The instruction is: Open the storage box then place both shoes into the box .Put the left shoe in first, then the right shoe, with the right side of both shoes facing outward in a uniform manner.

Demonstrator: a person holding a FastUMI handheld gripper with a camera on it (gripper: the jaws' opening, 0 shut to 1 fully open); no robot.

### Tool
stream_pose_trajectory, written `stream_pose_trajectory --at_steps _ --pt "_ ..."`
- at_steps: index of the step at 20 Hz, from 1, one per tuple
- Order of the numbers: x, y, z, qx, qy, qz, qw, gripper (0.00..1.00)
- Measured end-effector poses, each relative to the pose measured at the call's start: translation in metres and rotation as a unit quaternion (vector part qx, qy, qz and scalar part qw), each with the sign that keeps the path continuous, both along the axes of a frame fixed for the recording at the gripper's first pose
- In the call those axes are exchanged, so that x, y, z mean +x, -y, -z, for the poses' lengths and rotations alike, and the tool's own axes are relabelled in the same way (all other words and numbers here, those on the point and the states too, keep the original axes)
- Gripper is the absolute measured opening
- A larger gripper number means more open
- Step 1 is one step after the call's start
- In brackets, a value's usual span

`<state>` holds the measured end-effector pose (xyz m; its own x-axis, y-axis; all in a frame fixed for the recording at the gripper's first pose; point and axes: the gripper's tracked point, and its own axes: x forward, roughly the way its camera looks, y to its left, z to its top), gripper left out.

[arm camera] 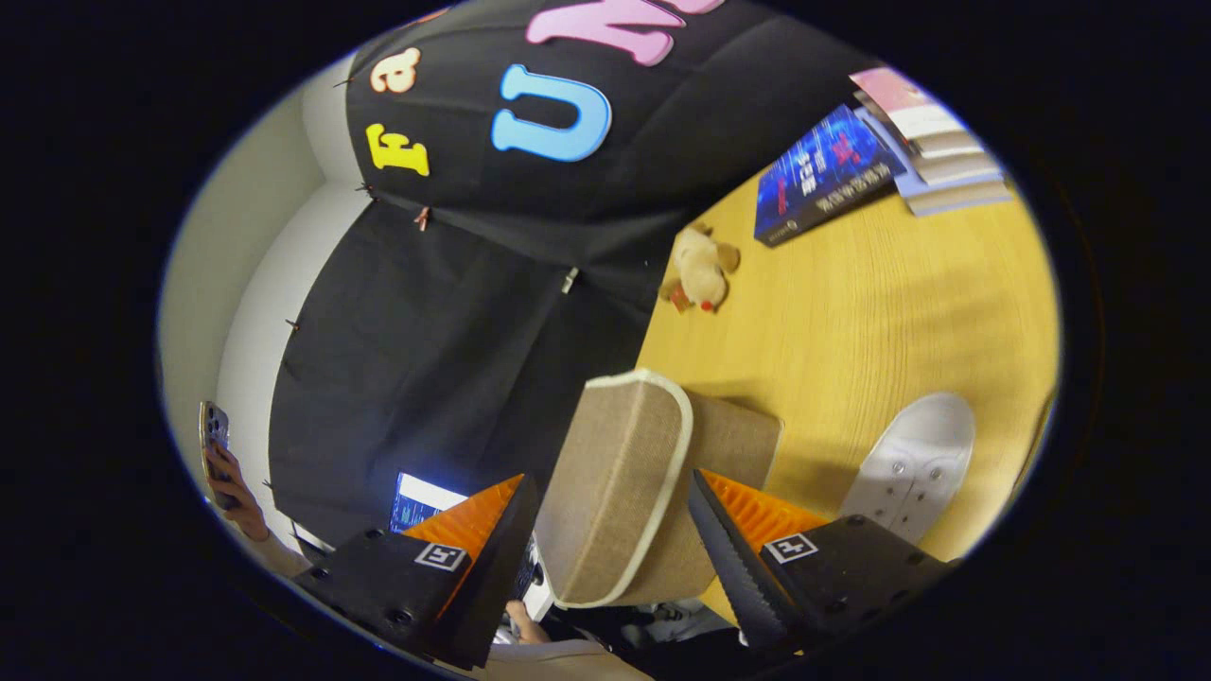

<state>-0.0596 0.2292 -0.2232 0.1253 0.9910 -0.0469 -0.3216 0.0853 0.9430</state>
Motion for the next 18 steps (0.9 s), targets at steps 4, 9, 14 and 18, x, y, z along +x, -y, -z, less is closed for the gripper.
stream_pose_trajectory --at_steps 4,9,14,18 --pt "-0.015 -0.02 0.03 0.027 -0.075 -0.053 0.995 0.98" --pt "-0.044 -0.05 0.041 0.051 -0.127 -0.101 0.985 0.97" --pt "-0.057 -0.056 0.04 0.092 -0.156 -0.122 0.976 0.95" --pt "-0.053 -0.056 0.029 0.131 -0.18 -0.122 0.967 0.84"
